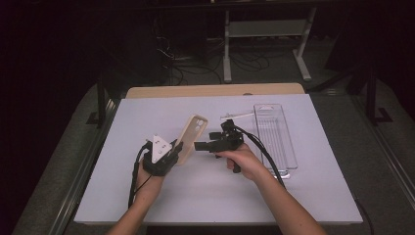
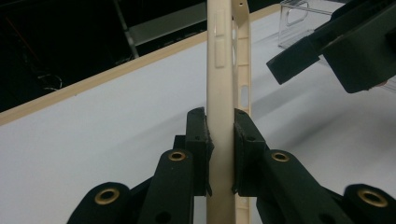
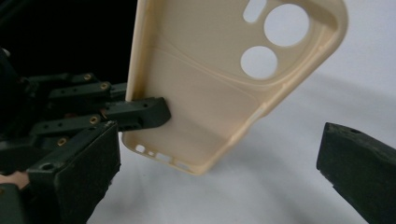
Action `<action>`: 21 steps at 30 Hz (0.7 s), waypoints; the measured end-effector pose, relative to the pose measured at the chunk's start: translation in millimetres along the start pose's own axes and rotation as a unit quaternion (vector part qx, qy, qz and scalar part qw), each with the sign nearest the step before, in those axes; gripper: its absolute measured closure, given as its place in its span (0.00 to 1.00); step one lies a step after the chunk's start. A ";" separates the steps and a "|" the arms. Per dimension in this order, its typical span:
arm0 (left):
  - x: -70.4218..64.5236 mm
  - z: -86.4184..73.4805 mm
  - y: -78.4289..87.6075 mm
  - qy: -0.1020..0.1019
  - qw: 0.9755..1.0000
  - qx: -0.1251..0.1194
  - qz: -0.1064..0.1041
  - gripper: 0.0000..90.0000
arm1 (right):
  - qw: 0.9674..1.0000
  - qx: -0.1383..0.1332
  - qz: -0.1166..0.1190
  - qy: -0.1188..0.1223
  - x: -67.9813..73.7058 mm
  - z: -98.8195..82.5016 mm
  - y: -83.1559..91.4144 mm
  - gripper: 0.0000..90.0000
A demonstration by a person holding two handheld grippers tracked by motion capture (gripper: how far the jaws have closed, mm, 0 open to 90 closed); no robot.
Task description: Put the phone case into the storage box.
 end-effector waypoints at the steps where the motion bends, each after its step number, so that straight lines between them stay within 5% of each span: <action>1: -0.7 0.1 -0.2 0.002 1.000 0.000 0.000 0.88 | 1.000 -0.002 0.002 -0.003 0.0 0.0 -0.2 0.00; 21: -4.5 1.7 -1.4 -0.006 1.000 -0.004 0.002 0.88 | 0.997 -0.039 0.039 -0.059 2.9 -1.1 -9.9 0.00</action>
Point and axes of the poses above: each handheld gripper's, and its own axes: y roughly backward along the jaws, z roughly out of its top, x roughly to its left, the point moved 5 cm from there along -y, roughly forward along the jaws, and after that the axes turned 8 degrees about x, right-handed, at the moved point
